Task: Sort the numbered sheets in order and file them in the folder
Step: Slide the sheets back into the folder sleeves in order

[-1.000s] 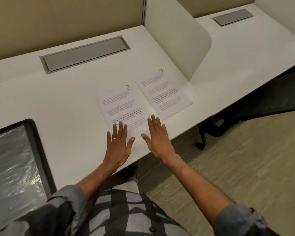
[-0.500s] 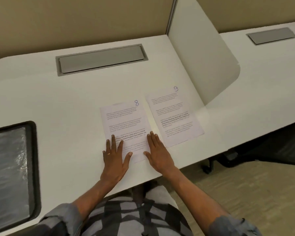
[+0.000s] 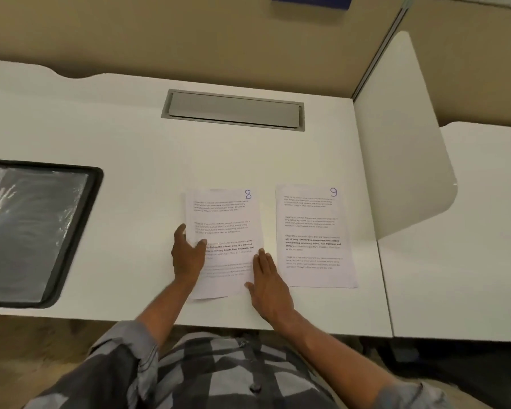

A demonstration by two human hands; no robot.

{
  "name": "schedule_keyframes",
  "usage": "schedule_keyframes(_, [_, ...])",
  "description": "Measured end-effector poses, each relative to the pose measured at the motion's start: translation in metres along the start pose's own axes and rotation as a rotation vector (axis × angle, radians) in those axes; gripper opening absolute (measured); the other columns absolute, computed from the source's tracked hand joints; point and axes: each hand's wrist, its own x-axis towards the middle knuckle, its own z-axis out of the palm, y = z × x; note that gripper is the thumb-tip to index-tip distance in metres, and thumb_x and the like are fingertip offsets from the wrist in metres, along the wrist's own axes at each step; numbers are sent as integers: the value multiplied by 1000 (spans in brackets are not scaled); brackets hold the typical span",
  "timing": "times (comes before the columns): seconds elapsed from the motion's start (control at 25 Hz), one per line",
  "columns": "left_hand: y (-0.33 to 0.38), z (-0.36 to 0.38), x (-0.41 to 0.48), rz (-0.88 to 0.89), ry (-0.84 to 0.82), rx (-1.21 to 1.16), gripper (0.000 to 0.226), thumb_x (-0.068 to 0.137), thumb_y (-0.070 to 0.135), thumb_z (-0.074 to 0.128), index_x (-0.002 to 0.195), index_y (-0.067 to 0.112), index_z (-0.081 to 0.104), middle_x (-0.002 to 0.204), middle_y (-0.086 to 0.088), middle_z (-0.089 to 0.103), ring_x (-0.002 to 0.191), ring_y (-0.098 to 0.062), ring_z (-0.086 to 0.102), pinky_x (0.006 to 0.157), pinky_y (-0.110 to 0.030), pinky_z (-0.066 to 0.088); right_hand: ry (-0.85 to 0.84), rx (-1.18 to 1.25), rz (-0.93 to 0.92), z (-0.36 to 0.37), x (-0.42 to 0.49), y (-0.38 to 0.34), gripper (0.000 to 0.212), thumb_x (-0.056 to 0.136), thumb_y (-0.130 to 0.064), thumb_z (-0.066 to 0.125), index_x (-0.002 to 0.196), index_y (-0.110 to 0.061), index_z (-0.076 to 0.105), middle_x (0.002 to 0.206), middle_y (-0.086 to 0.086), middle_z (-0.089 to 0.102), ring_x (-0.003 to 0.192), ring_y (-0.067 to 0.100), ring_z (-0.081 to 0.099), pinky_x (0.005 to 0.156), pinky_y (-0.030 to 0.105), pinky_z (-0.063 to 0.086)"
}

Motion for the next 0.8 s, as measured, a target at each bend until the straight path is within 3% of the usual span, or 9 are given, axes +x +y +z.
schedule_keyframes(0.12, [3, -12, -5, 39, -50, -107, 39, 94, 9, 67, 133, 15, 61, 124, -5, 70, 112, -26, 67, 101, -47, 54, -39, 127, 9, -12, 5, 4, 74, 107, -36, 45, 162, -10, 4, 170, 3, -9, 158, 21, 0, 124, 32, 13])
schedule_keyframes(0.24, [11, -28, -15, 31, -108, -262, 31, 95, 13, 70, 126, 16, 66, 115, 2, 74, 102, -18, 72, 93, -40, 59, 41, 365, 41, -32, 25, 7, 81, 104, -38, 53, 162, -8, 6, 171, 6, 2, 157, 23, 8, 124, 30, 6])
schedule_keyframes(0.28, [12, -34, -18, 35, -128, -302, 31, 95, 14, 71, 126, 18, 66, 114, 4, 75, 101, -16, 73, 89, -36, 59, 83, 452, 65, -39, 35, 9, 83, 102, -37, 58, 161, -6, 9, 170, 9, 10, 156, 25, 14, 125, 33, 9])
schedule_keyframes(0.36, [14, -44, -23, 33, -167, -377, 31, 94, 13, 73, 124, 20, 67, 113, 5, 76, 101, -15, 74, 84, -30, 60, 116, 679, 141, -58, 55, 13, 82, 97, -33, 68, 159, -5, 22, 163, 11, 30, 148, 28, 34, 123, 41, 28])
schedule_keyframes(0.48, [14, -61, -29, 20, -197, -474, 34, 94, 11, 72, 126, 18, 67, 116, 2, 76, 103, -19, 74, 86, -34, 60, 23, 949, 143, -81, 73, 16, 45, 93, -19, 73, 135, -15, 59, 129, 2, 68, 118, 28, 66, 100, 39, 54])
schedule_keyframes(0.56, [12, -73, -30, 24, -199, -529, 37, 93, 10, 72, 129, 15, 65, 117, 0, 76, 104, -21, 74, 85, -35, 61, -23, 1015, 100, -89, 81, 15, 22, 91, -9, 73, 113, -10, 70, 105, 9, 76, 104, 32, 72, 94, 41, 60])
schedule_keyframes(0.68, [8, -93, -28, 14, -179, -600, 39, 91, 8, 73, 129, 11, 64, 117, -3, 76, 103, -22, 74, 78, -29, 62, -49, 1084, 82, -93, 87, 2, 20, 88, -7, 77, 107, -3, 72, 101, 15, 77, 99, 30, 74, 92, 40, 61])
schedule_keyframes(0.8, [-1, -116, -21, -12, -165, -620, 39, 90, 8, 74, 128, 10, 65, 115, -4, 76, 104, -24, 74, 81, -31, 61, -65, 1156, 51, -95, 89, -17, 25, 87, -9, 79, 111, -4, 71, 105, 15, 76, 103, 30, 73, 93, 38, 60])
